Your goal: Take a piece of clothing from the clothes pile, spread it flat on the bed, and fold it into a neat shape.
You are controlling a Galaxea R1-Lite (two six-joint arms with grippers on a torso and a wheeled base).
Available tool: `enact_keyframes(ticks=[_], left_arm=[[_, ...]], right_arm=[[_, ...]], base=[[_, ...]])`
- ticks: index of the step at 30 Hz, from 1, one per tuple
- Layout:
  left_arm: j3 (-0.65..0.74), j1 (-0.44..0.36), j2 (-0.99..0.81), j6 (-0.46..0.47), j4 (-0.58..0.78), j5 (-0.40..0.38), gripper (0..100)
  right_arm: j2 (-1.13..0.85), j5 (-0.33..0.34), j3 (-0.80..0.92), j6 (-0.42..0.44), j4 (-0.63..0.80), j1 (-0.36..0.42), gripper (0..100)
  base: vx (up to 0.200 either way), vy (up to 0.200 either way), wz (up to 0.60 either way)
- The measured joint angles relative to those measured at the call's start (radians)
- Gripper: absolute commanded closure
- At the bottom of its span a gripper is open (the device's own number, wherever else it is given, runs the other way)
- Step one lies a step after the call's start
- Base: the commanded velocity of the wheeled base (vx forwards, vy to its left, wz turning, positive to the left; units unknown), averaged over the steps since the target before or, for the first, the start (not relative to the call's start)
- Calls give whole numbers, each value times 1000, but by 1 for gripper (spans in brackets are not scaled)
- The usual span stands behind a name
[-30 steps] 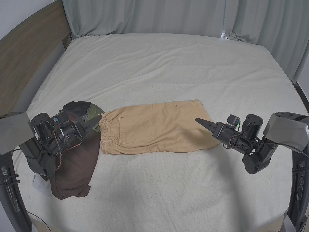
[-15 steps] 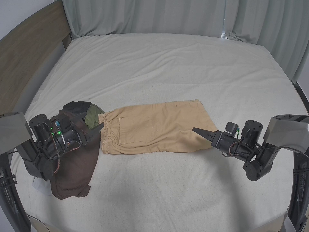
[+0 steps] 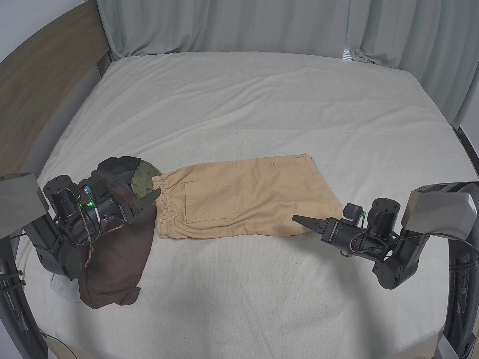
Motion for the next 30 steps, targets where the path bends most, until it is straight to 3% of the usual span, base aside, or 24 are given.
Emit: enact_keyframes(ticks=[21, 30], left_arm=[[-1, -1, -1, 0, 0, 0, 0], [-1, -1, -1, -2, 0, -2, 0]], right_arm=[[125, -5, -44, 2, -1, 6, 0], [192, -53, -112, 2, -5, 6, 0]], base=[[0, 0, 0], [0, 0, 0]])
